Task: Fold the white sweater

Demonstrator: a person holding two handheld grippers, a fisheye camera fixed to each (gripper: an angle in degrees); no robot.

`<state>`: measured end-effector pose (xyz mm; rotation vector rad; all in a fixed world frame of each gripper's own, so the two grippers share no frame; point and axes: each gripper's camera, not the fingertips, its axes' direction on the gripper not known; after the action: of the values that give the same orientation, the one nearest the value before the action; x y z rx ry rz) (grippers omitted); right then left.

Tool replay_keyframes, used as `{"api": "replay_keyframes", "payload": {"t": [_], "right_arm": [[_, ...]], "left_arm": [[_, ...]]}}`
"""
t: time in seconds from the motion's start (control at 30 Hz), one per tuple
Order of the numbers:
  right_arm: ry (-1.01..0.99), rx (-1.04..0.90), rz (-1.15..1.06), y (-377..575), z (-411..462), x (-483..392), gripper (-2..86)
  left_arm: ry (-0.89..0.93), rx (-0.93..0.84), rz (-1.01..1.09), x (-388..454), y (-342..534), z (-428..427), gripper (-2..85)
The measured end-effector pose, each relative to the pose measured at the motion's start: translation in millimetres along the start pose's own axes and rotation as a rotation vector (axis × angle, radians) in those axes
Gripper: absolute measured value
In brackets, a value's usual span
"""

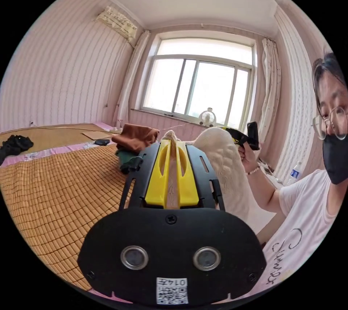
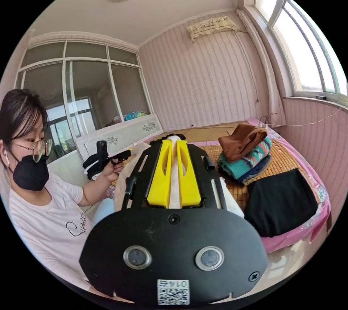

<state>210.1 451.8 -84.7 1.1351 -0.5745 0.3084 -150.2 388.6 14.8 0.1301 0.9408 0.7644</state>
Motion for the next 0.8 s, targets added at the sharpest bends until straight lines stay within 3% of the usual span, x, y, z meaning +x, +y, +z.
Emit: {"api": "replay_keyframes", "payload": {"t": [0.13,0.27,0.37,0.5,0.67,0.8], "right_arm": [[-0.236,-0.004,0.057,-47,119,6,0.2],[-0.153,0.104,-0.068,-133,201,-40,0.3],[-0.157,0.108,-0.029,-159,239,-50,0.3],[-0.117,-0.057,0.034,-116,300,-35,0.1],[-0.233,-0.416,0.207,35,374,4,0.1],[-0.215,-0.705,0.272,137,397,5,0.1]], "left_arm": [[-0.263,0.104,-0.087,-66,-47,-83,-0.6],[-0.483,0.227,-0.039,-95,-129,-175,-0.4],[-0.574,0.174,0.018,-104,-143,-209,0.0],[-0.608,-0.004,-0.07,-152,-61,-222,0.3],[-0.576,-0.286,-0.212,-177,98,-219,0.4],[-0.557,-0.538,-0.376,-171,206,-216,0.8]]}}
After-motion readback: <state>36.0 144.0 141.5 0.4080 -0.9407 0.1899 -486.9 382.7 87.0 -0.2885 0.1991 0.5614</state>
